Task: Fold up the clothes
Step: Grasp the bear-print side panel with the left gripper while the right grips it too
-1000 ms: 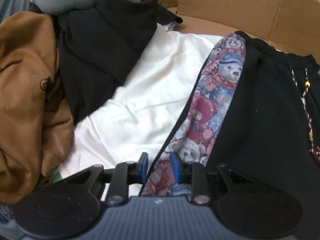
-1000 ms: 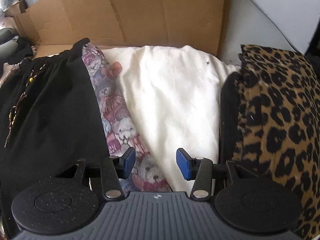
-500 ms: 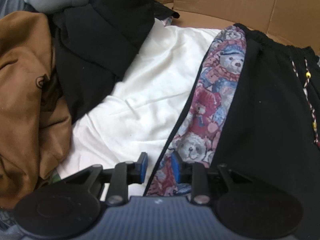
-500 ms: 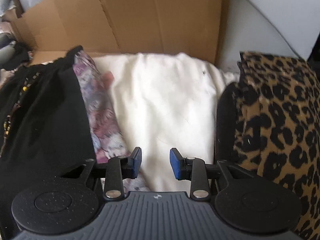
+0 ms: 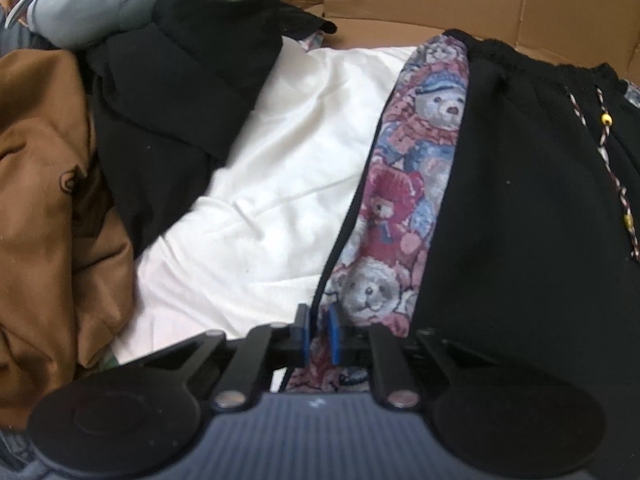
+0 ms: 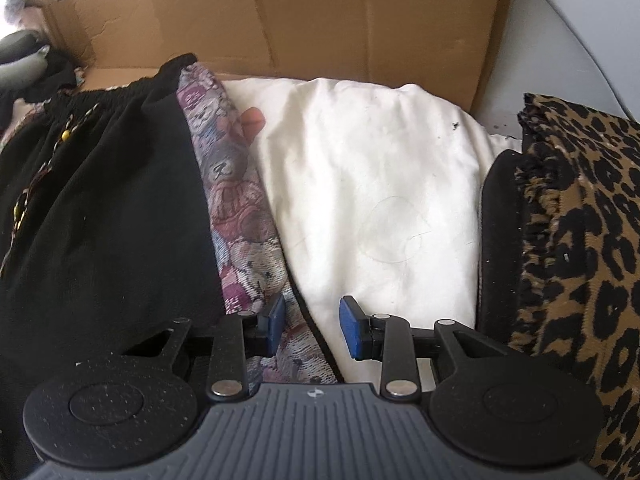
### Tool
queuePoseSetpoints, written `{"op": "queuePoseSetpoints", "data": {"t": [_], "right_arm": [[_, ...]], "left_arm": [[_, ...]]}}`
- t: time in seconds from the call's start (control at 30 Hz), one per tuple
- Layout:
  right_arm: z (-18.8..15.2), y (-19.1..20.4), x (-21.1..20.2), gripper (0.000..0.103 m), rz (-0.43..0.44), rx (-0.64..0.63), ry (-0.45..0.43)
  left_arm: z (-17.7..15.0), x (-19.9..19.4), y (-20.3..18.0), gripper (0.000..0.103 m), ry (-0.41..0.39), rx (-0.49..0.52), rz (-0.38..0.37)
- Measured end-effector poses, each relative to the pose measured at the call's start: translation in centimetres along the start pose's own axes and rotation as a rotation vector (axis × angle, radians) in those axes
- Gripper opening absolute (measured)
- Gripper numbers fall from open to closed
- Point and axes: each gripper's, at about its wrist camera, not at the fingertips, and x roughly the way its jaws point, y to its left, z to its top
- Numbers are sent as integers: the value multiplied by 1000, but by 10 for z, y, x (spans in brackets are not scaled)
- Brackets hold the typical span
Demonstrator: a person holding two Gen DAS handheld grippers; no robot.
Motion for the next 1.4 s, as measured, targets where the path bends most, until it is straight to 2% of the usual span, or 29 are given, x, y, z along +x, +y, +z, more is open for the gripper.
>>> {"op": "queuePoseSetpoints", "data": {"t": [0.13,0.17,0.27,0.3,0.4,0.6,0.87,1.0,1.2,1.3,1.4], "right_arm": [[-2,5,0,35,1,-47,0],[-2,7,0,28,6,-59,5],[-5,10,1,19,13,-93,16],[-5,9,0,13,14,-95,19],[-4,7,-2,0,13,-110,25],[-3,2,-12,0,-32,-123,8],[-3,4,-1,1,-80,-120,40],[5,-2,-16,5,-19,-59,-23],[23,1,-14,5,-11,-43,-60],[31,7,-6,5,-11,-51,-60],[37,13,-1,5,-11,-57,-68]], "left_arm": [[-2,-1,0,10,3,5,6],[-3,-1,0,9,3,7,6],[-6,-1,1,8,0,20,0],[-6,-2,0,4,-3,31,5],[-8,-3,-3,2,-13,53,36],[-10,-13,8,2,-41,20,77],[-1,0,1,3,3,23,105],[10,-7,3,10,-24,-28,57],[31,-12,5,12,-90,-50,0],[42,-6,-4,18,-106,-31,2],[48,-6,-8,18,-119,-28,5]]}}
